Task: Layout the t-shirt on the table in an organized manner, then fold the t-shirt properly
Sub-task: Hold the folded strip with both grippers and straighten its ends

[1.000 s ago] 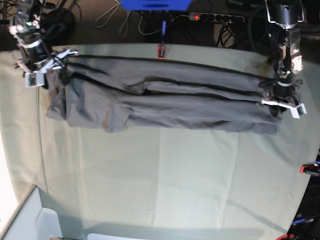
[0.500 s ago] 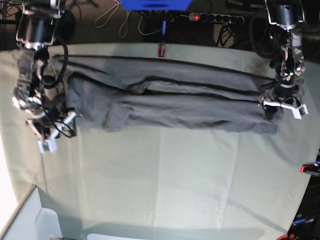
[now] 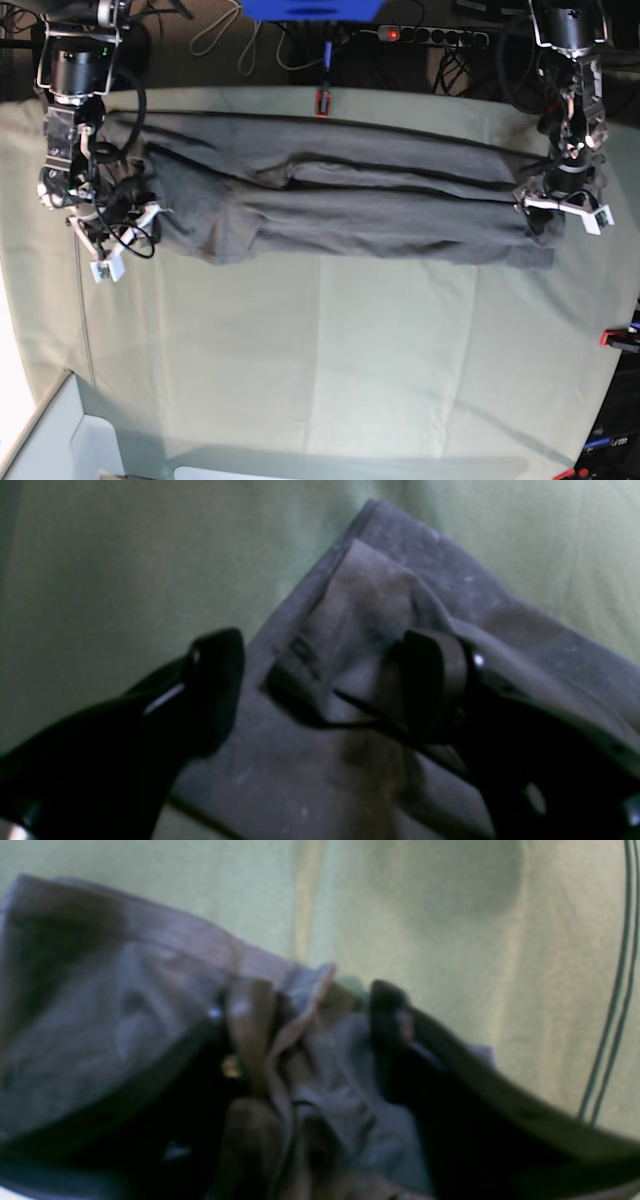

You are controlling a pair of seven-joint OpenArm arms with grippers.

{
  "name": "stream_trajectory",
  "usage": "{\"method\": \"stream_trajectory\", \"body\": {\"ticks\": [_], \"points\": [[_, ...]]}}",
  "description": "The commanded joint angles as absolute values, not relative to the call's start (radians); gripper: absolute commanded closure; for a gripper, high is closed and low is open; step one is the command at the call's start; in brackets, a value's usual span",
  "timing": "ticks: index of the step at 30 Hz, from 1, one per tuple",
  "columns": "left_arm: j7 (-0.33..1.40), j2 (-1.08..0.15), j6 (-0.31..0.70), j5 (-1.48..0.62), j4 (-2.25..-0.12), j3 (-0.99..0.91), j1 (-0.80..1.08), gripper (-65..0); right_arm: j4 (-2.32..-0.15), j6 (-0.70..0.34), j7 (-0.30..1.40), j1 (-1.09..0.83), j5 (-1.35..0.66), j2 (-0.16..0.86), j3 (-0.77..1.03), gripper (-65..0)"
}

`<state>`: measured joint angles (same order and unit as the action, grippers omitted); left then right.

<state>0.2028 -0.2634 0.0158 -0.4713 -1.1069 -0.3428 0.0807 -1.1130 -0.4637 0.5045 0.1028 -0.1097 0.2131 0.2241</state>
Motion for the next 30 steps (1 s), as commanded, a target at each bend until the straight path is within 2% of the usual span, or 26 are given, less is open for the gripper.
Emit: {"method": "stream_trajectory", "body": {"ticks": [1,5,6,10,21,25,30], "points": [[0.18,-0.278,0.019,-0.47,-1.127,-0.348,0.071,-47.7,-1.132,-0.467,0.489,0.124,-0.117,0.225,0.229,-18.8],[0.18,-0.28,0.019,-0.47,-1.127,-0.348,0.071,-47.7,-1.132,-0.467,0.487,0.142,-0.119,0.225,0.234,-2.2],[0.18,-0.28,0.019,-0.47,-1.129,-0.348,0.071,-47.8,-1.133,-0.467,0.487,0.145,-0.119,0.225,0.236,0.0],[0.18,-0.282,0.019,-0.47,-1.122,-0.348,0.073,-48.0,-1.179,-0.467,0.489,0.122,-0.119,0.225,0.236,0.0],[0.183,-0.282,0.019,-0.47,-1.121,-0.348,0.073,-48.1,-1.563,-0.467,0.489,-0.093,-0.116,0.153,0.283,0.0],[0.183,-0.28,0.019,-0.47,-1.121,-0.348,0.073,-48.2,-1.537,-0.467,0.489,-0.093,-0.117,0.145,0.32,0.0],[0.186,-0.28,0.019,-0.469,-1.124,-0.348,0.073,-48.2,-1.417,-0.467,0.489,0.002,-0.114,0.16,0.32,0.0]]}}
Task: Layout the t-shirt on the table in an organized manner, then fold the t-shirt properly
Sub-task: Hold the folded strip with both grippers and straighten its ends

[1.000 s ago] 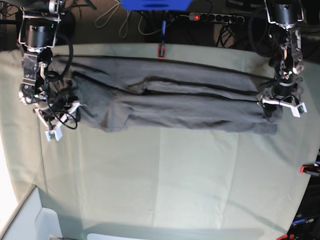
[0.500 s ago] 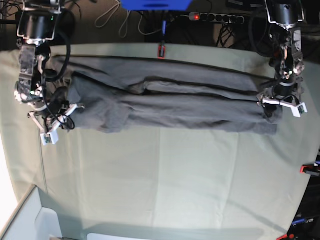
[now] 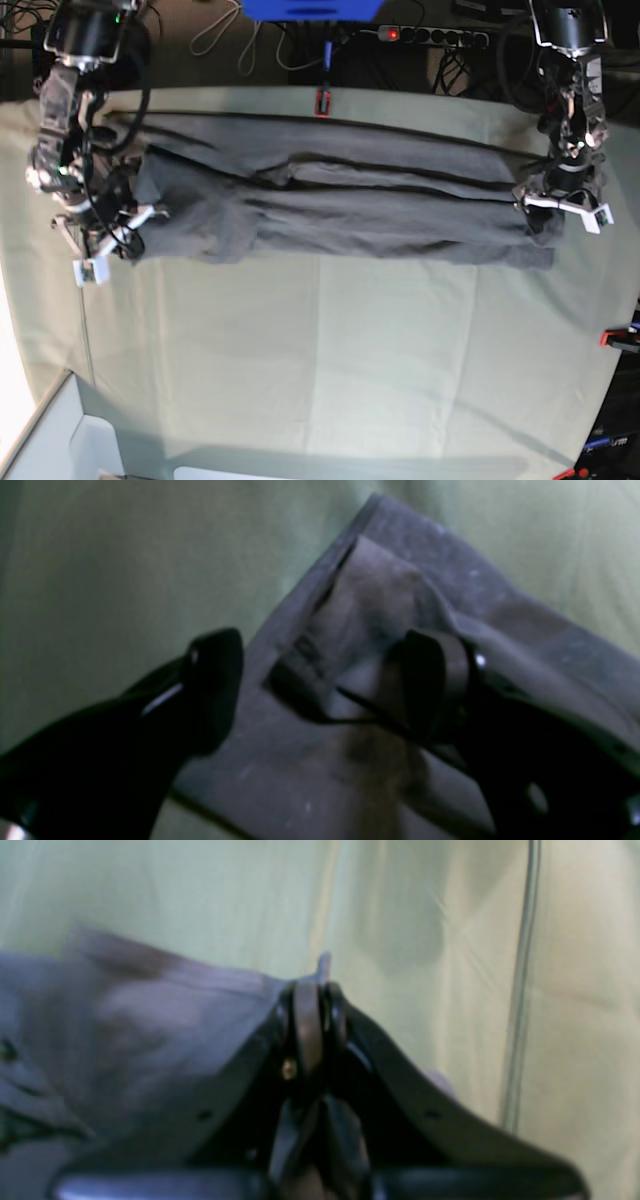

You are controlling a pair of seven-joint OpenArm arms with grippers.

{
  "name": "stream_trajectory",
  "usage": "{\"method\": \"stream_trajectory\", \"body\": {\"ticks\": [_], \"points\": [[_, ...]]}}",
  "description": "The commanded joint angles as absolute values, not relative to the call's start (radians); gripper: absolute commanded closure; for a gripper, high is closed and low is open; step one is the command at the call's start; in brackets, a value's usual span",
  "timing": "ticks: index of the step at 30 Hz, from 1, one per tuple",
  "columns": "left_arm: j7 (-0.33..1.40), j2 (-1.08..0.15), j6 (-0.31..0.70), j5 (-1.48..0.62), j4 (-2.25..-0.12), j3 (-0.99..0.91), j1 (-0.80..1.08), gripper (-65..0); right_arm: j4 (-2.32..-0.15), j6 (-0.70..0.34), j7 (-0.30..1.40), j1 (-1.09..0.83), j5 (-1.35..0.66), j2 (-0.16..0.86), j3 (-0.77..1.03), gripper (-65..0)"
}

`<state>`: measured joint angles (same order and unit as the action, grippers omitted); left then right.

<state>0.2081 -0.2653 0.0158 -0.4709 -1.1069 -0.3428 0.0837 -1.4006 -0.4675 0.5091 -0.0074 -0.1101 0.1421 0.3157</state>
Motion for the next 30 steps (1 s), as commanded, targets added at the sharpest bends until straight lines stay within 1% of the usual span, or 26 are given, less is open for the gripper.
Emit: {"method": "stream_trajectory", "body": {"ticks": [1,7,10,15,20,25,30], "points": [[0.186,-0.28,0.019,-0.469,-1.124,-0.348,0.071,-48.2,-1.388,-0.467,0.489,0.021,-0.114,0.171,0.315,0.0],[0.186,-0.282,0.019,-0.469,-1.122,-0.348,0.073,-48.2,-1.216,-0.467,0.489,0.108,-0.114,0.203,0.314,0.0],[0.185,-0.283,0.019,-0.469,-1.122,-0.348,0.082,-48.2,-1.179,-0.467,0.489,0.128,-0.114,0.206,0.314,-6.8],[0.182,-0.283,0.019,-0.469,-1.121,-0.348,0.088,-48.2,-1.178,-0.467,0.489,0.134,-0.114,0.205,0.315,-18.9],[0.182,-0.283,0.019,-0.469,-1.121,-0.348,0.088,-48.2,-1.13,-0.467,0.489,0.177,-0.114,0.205,0.315,-25.0],[0.182,-0.283,0.019,-0.469,-1.121,-0.348,0.087,-48.2,-1.003,-0.467,0.489,0.248,-0.113,0.213,0.314,-26.2],[0.182,-0.283,0.019,-0.469,-1.121,-0.348,0.085,-48.2,-0.977,-0.467,0.489,0.259,-0.113,0.216,0.312,-25.2]]}}
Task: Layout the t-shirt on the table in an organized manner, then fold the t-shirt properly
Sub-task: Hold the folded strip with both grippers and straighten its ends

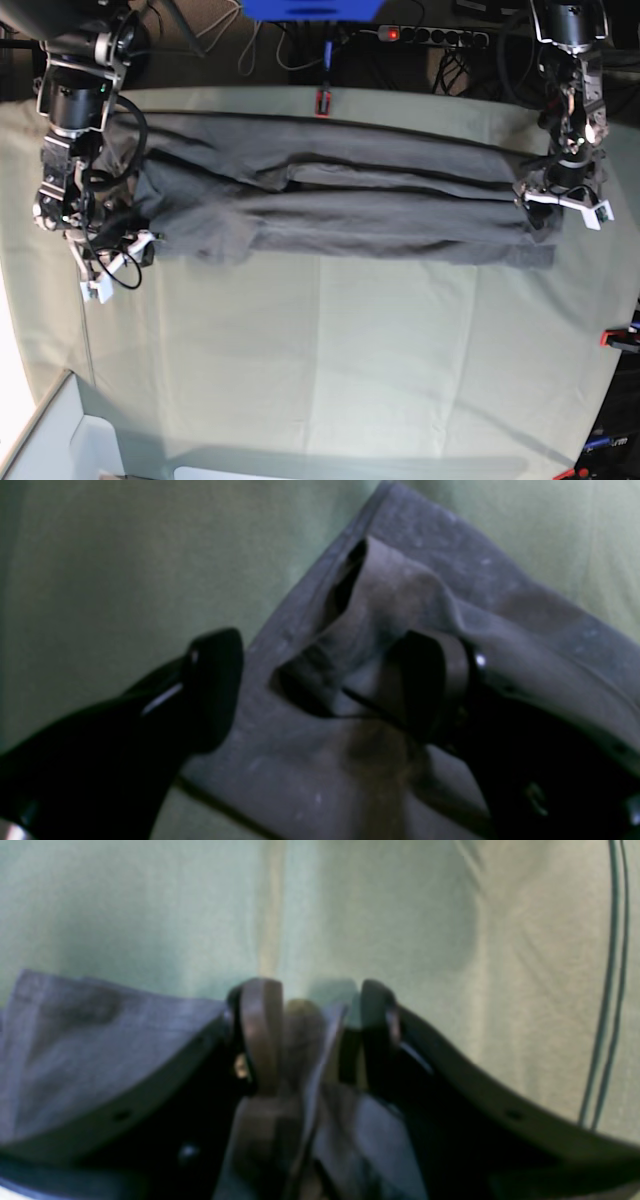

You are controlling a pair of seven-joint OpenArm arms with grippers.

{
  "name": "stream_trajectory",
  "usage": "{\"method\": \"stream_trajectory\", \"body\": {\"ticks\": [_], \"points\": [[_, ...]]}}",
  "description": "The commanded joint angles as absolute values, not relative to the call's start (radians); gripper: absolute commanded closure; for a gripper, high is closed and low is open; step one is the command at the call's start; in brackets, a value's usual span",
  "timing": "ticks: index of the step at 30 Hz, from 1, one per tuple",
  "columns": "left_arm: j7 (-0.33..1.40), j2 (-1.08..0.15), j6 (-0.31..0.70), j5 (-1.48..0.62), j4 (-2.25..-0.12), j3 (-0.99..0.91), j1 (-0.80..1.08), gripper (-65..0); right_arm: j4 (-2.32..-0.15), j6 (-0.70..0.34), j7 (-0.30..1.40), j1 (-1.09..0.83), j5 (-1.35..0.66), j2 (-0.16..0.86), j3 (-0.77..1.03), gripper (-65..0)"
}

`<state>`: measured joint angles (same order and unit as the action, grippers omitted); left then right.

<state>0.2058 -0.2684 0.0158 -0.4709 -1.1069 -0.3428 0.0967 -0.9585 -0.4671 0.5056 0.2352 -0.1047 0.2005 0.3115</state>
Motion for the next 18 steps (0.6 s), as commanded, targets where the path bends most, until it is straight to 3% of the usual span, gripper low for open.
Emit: {"method": "stream_trajectory", "body": {"ticks": [1,7,13,18], "points": [[0.182,-0.283,0.019,-0.469,-1.121,-0.348,0.085,-48.2,-0.977,-0.467,0.489,0.257,-0.113,0.216,0.312,-23.6],[0.182,-0.28,0.019,-0.469,-1.121,-0.348,0.082,-48.2,-0.977,-0.467,0.487,0.263,-0.113,0.219,0.312,0.0],[0.182,-0.278,0.019,-0.469,-1.121,-0.348,0.081,-48.2,-1.043,-0.467,0.487,0.242,-0.113,0.222,0.32,0.0],[0.182,-0.278,0.019,-0.469,-1.121,-0.348,0.081,-48.2,-1.265,-0.467,0.49,0.154,-0.117,0.211,0.315,0.0]]}}
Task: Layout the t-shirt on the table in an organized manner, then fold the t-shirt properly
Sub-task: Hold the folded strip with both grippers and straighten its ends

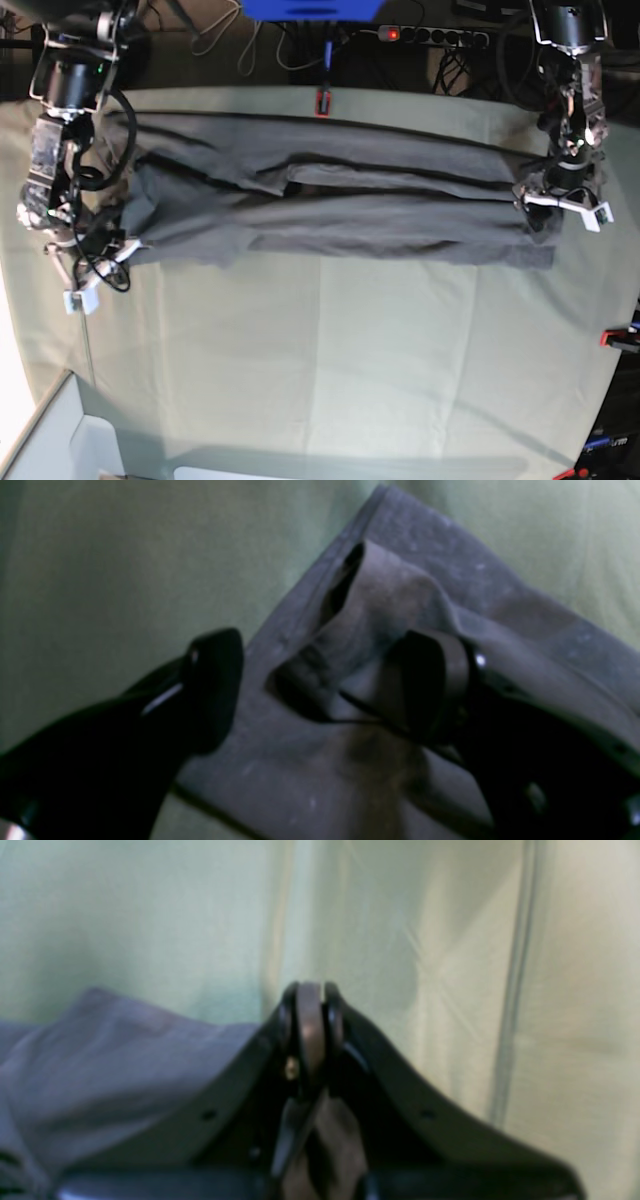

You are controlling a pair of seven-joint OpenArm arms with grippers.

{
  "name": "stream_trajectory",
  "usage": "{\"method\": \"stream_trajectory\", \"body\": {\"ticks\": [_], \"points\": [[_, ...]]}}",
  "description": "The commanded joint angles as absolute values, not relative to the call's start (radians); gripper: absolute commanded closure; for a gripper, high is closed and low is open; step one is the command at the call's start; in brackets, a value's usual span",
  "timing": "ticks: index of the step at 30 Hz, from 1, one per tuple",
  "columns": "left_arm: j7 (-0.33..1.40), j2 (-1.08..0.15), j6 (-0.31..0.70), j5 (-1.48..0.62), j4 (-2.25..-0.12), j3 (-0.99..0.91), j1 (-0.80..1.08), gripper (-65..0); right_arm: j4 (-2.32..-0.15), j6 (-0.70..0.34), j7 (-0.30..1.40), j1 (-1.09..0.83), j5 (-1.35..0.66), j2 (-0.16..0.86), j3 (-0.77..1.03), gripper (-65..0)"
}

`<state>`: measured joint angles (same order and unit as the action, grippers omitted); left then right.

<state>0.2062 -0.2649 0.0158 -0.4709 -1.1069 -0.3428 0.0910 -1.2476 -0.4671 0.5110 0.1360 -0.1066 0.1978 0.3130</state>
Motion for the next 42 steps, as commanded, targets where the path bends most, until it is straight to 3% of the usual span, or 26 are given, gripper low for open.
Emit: {"method": "stream_trajectory", "body": {"ticks": [1,9,15,39,42], "points": [[0.182,-0.278,0.019,-0.469,-1.121,-0.348,0.081,-48.2,-1.303,-0.467,0.493,0.136,-0.119,0.2,0.315,0.0],[0.182,-0.278,0.019,-0.469,-1.121,-0.348,0.081,-48.2,-1.52,-0.467,0.492,-0.073,-0.117,0.145,0.331,0.0],[0.182,-0.278,0.018,-0.469,-1.121,-0.348,0.079,-48.2,-1.557,-0.467,0.489,-0.193,-0.12,0.107,0.401,0.0],[0.189,-0.286,0.021,-0.47,-1.133,-0.41,0.079,-48.5,-1.461,-0.467,0.426,-0.259,-0.113,0.113,0.406,0.0],[0.189,-0.282,0.021,-0.47,-1.133,-0.412,0.077,-52.1,-1.461,-0.467,0.426,-0.26,-0.113,0.11,0.404,0.0]]}}
